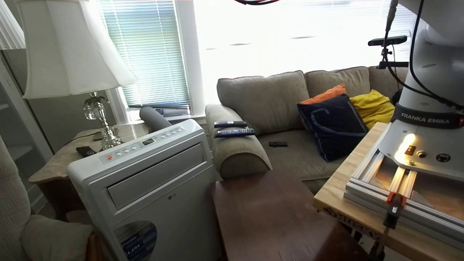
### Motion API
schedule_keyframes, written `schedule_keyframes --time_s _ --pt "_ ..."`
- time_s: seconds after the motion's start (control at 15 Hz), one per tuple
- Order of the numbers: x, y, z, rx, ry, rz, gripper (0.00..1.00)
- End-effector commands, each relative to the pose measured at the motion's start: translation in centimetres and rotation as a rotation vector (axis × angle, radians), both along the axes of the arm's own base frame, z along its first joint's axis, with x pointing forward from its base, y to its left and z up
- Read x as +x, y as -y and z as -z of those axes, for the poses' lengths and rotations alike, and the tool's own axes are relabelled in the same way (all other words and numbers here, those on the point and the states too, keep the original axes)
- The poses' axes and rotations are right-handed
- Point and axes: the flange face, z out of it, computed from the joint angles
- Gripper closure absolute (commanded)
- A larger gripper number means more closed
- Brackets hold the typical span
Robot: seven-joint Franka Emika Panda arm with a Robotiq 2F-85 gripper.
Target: Turn off the air conditioner.
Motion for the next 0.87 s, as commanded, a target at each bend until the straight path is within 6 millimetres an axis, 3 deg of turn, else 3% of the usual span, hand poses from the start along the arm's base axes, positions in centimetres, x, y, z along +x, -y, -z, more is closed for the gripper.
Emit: schedule_keyframes --time_s 0.0,0.13,0.27,0.47,0.67,0.8 --pt "-1.4 5.1 -2.3 -0.088 -0.094 -0.070 0.00" --pt "-1.8 6.7 -3.2 -0.123 -0.101 0.003 0.00" --pt "-1.8 7.0 -3.9 -0.118 -0.081 0.106 0.00" --pt "-0.9 5.8 -3.8 -0.099 -0.002 0.235 0.00" --pt "-1.2 4.9 -3.6 -0.079 -0.015 0.323 0.00" --pt "-1.3 5.1 -3.6 -0.072 -0.030 0.279 0.00"
